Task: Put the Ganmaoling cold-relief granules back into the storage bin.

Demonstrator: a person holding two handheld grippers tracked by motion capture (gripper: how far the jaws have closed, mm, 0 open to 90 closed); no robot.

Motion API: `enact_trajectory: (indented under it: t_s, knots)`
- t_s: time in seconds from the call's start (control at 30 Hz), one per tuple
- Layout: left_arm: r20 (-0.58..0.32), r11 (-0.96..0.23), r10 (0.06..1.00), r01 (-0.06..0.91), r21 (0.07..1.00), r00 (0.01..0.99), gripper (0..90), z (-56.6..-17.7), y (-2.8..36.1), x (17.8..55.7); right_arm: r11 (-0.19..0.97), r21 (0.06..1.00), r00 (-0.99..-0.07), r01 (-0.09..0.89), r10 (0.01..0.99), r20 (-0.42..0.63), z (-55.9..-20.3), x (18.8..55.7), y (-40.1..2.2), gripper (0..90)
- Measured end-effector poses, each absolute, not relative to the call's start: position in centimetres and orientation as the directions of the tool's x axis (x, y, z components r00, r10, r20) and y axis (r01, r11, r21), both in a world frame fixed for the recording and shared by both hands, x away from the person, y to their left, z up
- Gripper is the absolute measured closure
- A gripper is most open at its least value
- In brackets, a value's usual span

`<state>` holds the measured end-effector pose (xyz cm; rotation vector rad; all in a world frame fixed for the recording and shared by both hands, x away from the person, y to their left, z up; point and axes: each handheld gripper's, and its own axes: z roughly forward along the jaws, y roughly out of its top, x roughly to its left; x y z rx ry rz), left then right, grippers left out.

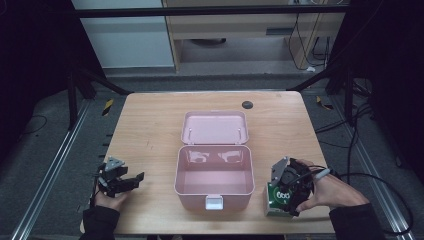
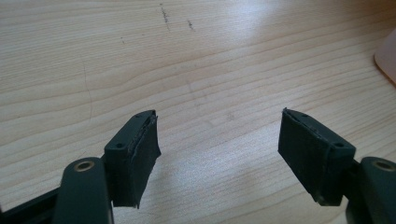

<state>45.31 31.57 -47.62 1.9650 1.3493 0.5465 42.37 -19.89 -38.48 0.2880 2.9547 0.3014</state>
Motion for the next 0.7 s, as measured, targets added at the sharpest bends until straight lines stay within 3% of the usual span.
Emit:
enact_trajectory:
  t_s: [0.7]
  knots:
    - [-0.035, -0.232, 0.927, 0.642, 0.730, 0.374, 27.9, -47.7, 31.6, 45.3, 0.976, 0.144, -0.977, 0.165, 0.181, -0.111, -41.3, 42.7, -19.3, 3.1]
